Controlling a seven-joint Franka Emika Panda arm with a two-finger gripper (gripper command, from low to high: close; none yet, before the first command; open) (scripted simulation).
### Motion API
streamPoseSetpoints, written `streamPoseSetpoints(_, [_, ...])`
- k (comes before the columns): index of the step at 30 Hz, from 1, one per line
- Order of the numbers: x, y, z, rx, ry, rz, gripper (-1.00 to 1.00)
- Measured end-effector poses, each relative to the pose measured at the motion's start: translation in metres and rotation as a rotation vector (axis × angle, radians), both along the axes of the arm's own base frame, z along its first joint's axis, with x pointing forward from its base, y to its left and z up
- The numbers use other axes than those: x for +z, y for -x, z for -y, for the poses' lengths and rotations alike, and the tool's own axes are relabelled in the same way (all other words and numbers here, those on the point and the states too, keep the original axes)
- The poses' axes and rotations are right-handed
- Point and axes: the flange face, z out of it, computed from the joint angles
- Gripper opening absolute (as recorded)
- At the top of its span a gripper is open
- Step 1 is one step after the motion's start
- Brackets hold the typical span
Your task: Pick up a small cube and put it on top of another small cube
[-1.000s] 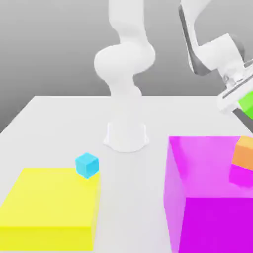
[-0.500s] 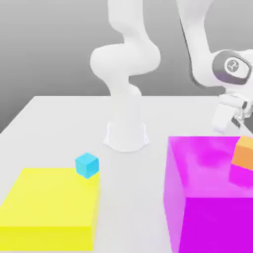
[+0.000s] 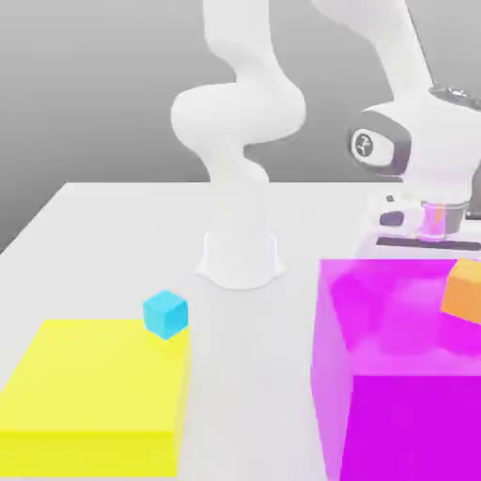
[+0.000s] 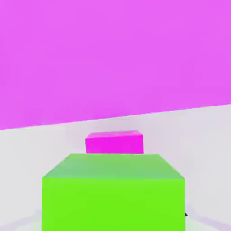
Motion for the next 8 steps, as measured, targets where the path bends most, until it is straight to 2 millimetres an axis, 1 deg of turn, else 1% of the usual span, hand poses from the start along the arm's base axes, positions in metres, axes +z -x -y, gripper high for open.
streamPoseSetpoints(4, [-0.021, 0.004, -0.001, 0.004, 0.008, -0.021, -1.00])
streamPoseSetpoints(8, [-0.035, 0.002, 0.002, -0.004, 0.010, -0.014, -1.00])
